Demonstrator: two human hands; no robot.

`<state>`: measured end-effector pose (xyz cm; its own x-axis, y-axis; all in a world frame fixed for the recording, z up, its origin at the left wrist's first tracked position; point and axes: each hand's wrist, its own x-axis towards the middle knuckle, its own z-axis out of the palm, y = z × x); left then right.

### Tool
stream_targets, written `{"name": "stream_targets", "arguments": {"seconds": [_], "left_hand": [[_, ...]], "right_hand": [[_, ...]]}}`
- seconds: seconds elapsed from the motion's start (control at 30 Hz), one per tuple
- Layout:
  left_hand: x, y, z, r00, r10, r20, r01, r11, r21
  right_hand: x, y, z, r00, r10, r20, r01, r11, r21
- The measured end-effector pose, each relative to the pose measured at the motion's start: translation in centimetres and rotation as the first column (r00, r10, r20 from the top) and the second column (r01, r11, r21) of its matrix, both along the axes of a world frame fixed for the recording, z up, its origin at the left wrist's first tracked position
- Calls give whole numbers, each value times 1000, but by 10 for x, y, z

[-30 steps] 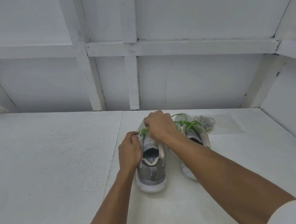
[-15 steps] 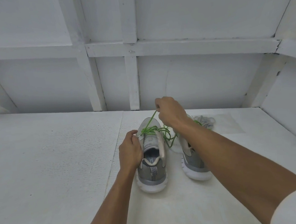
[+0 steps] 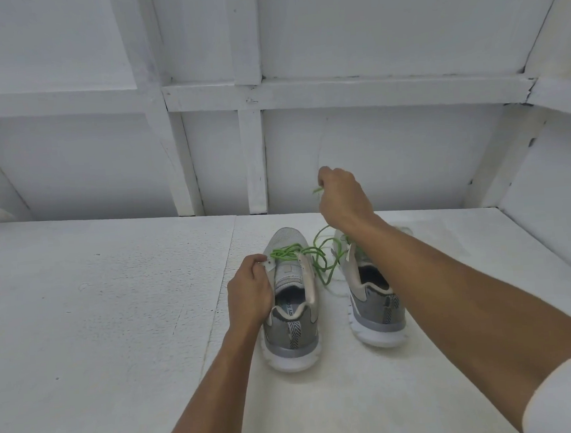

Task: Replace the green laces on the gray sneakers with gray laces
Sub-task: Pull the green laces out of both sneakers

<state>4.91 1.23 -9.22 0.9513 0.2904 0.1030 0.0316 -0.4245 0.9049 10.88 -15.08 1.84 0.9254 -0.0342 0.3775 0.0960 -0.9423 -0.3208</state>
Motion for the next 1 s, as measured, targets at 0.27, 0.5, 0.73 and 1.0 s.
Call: {"name": "stream_targets", "arguments": {"seconds": [0.27, 0.5, 0.73, 1.0], "left_hand": [[3, 3, 2, 998, -56, 6, 56, 997, 46], [17, 6, 20, 984, -179, 9, 175, 968, 179], [40, -6, 39, 897, -411, -163, 437, 767, 470], [53, -11, 46, 895, -381, -233, 441, 670, 597]], "right_hand": [[-19, 23, -27, 881, 53, -470, -54, 998, 12], [-41, 29, -47, 891, 70, -449, -41, 996, 73], [-64, 35, -79, 945, -25, -326, 138, 934, 330], [-71, 39, -95, 977, -56, -205, 163, 812, 560]]}}
